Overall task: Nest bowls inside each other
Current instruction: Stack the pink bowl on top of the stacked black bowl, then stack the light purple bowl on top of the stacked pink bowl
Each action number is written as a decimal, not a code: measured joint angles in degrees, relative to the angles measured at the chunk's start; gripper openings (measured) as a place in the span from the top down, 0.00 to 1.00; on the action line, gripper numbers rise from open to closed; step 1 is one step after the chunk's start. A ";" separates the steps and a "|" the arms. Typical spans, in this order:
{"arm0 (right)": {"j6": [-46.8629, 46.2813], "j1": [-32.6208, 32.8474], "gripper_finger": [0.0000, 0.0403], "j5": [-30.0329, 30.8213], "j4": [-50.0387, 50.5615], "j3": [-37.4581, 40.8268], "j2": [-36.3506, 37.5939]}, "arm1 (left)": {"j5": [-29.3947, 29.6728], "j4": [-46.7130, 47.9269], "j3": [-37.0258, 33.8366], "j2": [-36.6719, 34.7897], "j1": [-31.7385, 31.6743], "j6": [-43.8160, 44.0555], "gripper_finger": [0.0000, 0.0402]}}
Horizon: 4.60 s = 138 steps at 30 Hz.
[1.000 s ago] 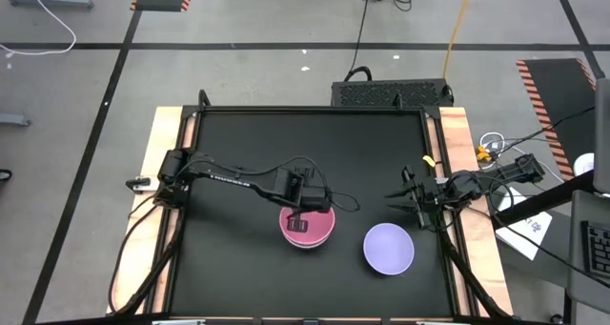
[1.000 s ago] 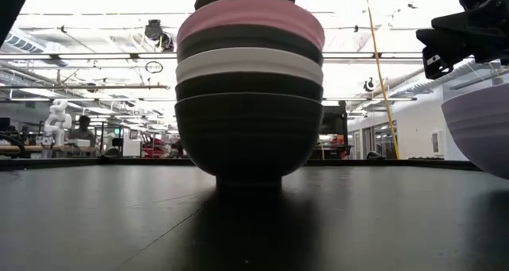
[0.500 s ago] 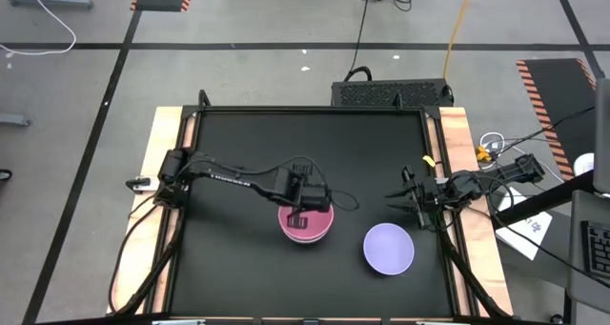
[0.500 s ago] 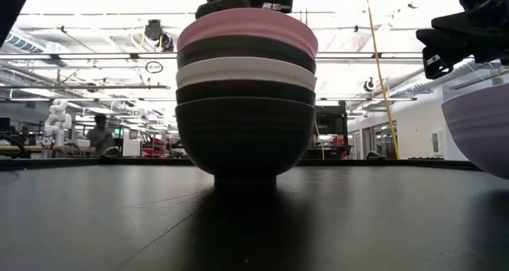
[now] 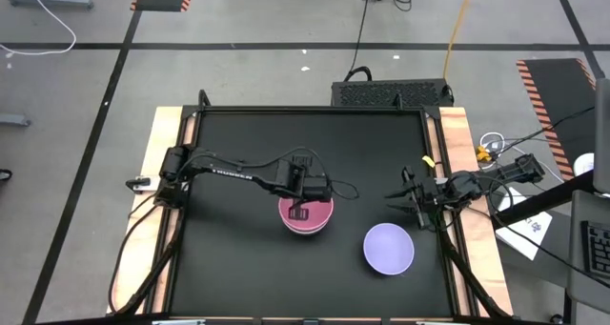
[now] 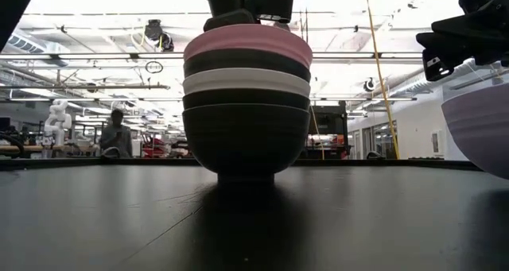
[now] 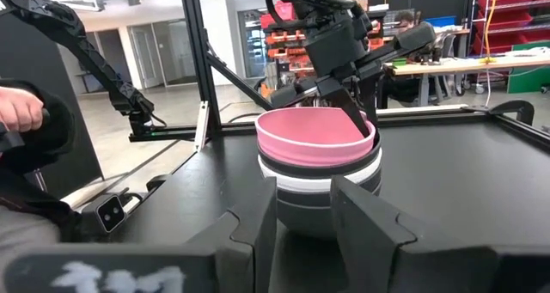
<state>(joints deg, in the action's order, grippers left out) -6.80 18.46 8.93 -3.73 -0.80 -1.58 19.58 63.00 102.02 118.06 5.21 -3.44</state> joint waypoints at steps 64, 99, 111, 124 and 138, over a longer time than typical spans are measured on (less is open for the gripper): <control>-0.01 0.01 0.74 0.00 0.15 -0.01 0.00 | 7.64 1.77 -0.17 -2.14 5.40 -1.11 0.74; -1.32 0.02 0.74 -0.16 0.79 -0.02 0.02 | -4.30 17.26 19.13 -8.61 5.42 3.36 0.46; -1.52 0.02 0.74 -0.12 0.20 -0.02 -0.44 | -25.34 -21.98 -10.72 -33.35 9.56 -5.30 0.72; -1.56 0.01 0.74 0.03 -1.66 -0.02 -0.44 | -32.29 -50.25 -39.61 -43.77 3.14 -12.73 0.99; -2.68 0.02 0.74 0.68 -1.94 -0.02 -1.08 | -37.06 -58.69 -62.83 -66.21 -7.60 -5.42 0.97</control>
<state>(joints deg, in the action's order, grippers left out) -9.47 18.47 9.61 -5.67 -0.82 -2.67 -17.48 4.31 39.18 51.85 -2.38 -8.86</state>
